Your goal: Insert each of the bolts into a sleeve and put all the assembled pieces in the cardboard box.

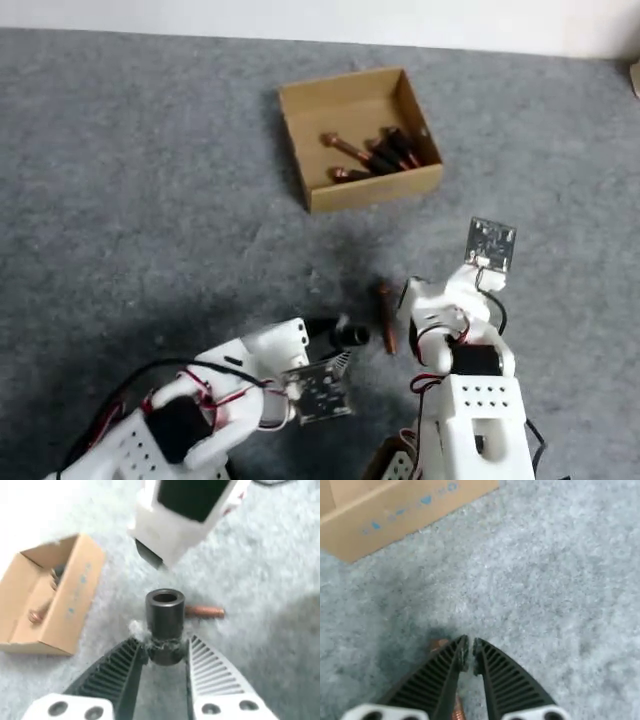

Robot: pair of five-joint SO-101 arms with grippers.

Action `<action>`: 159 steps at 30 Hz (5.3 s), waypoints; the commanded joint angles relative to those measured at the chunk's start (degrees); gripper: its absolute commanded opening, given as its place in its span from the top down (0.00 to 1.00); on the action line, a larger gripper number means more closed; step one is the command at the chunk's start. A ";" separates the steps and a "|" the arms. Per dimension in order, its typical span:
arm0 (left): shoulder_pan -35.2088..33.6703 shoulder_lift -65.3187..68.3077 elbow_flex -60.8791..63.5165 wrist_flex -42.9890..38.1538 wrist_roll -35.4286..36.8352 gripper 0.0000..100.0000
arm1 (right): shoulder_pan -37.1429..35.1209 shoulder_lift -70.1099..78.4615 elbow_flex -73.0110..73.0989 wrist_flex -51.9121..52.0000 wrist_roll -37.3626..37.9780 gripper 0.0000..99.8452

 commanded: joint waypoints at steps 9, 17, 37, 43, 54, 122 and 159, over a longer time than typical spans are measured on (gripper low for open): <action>-17.45 -4.79 -7.16 5.71 13.36 1.00 | -11.74 0.22 -0.57 -0.92 4.66 0.71; -25.36 -4.79 -7.69 4.13 17.76 1.00 | -12.00 0.31 -0.57 -1.01 5.89 0.72; -26.24 -4.70 -8.92 4.31 17.85 1.00 | -14.73 35.56 -18.07 -1.10 8.62 0.72; -26.24 -4.70 -8.92 4.31 17.85 1.00 | -15.08 49.10 -22.90 -0.92 8.35 0.72; -27.91 -4.79 -8.92 4.04 17.85 1.00 | -14.81 52.53 -25.71 1.89 8.44 0.97; -12.35 -4.79 9.98 -21.27 10.37 1.00 | -26.15 -42.59 -15.43 8.92 -2.29 1.00; -12.18 -4.79 9.98 -21.10 10.37 1.00 | -23.16 -41.98 -1.19 -11.12 3.25 1.00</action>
